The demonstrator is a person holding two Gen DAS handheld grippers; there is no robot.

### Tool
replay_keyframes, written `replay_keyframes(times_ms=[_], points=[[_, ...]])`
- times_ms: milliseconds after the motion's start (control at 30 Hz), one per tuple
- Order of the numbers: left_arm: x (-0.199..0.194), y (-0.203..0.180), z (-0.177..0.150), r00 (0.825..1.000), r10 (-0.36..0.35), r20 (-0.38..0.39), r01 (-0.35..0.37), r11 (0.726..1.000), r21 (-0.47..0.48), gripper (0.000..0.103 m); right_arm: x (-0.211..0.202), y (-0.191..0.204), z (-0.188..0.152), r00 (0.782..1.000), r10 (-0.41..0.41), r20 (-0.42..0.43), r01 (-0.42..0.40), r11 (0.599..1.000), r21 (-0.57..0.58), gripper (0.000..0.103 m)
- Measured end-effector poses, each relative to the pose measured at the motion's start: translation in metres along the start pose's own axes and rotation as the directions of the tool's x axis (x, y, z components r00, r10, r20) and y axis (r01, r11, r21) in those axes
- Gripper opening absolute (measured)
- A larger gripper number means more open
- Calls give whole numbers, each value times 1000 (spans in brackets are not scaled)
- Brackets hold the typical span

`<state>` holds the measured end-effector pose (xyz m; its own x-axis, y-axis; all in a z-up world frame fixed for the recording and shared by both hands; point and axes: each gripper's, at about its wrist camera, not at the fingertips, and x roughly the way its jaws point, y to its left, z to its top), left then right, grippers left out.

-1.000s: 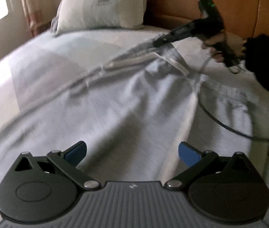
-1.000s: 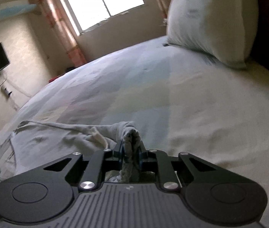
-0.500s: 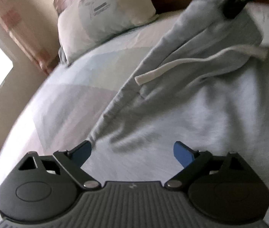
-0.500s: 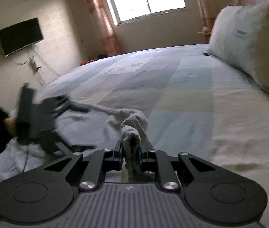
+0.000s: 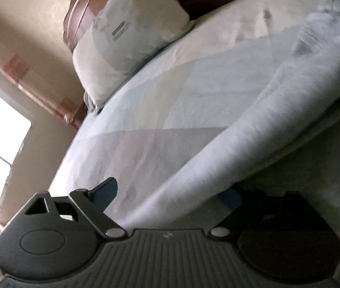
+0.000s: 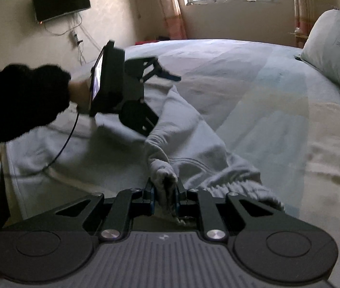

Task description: Fold clothes

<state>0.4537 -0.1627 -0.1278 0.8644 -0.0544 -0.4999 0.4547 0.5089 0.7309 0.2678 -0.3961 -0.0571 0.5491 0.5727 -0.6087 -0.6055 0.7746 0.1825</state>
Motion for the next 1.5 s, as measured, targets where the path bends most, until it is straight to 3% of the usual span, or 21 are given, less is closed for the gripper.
replay_keyframes(times_ms=[133,267,533,700,767,833,900,1033,1067,1200,1267,1333,1500], points=[[-1,-8,1,999,22,25,-24,997,69,90,2,23,-8,995,-95,5,95,984,-149,20],[2,-4,2,1000,10,5,-10,999,31,89,7,41,-15,981,-193,26,193,938,-289,24],[5,2,5,1000,-17,-17,16,1000,-4,87,31,60,-21,942,-331,54,313,809,-497,50],[7,5,5,999,-32,-28,31,999,-36,86,59,78,-28,910,-408,70,355,683,-638,50],[5,4,5,999,-30,-28,29,999,-37,86,64,82,-28,905,-420,61,352,663,-661,32],[4,2,3,999,-27,-22,27,999,-23,86,69,85,-28,900,-432,53,350,646,-679,26],[5,3,2,1000,-23,-14,23,1000,-1,86,61,84,-25,899,-433,61,363,661,-657,21],[5,1,-1,1000,11,0,-11,997,74,85,42,82,-21,897,-433,83,388,687,-614,20],[5,-1,-3,1000,29,1,-29,994,106,80,38,81,-20,898,-432,82,390,696,-603,20],[9,-12,-10,993,117,19,-118,958,261,71,32,79,-19,902,-425,72,384,717,-582,20],[11,-18,-14,988,124,96,-149,933,328,69,31,78,-20,904,-422,66,380,725,-574,20],[12,-21,-19,984,132,118,-166,920,356,68,29,78,-20,906,-419,60,376,733,-566,20],[18,-10,-26,987,112,116,-146,927,346,70,24,78,-23,909,-415,44,369,748,-552,20]])
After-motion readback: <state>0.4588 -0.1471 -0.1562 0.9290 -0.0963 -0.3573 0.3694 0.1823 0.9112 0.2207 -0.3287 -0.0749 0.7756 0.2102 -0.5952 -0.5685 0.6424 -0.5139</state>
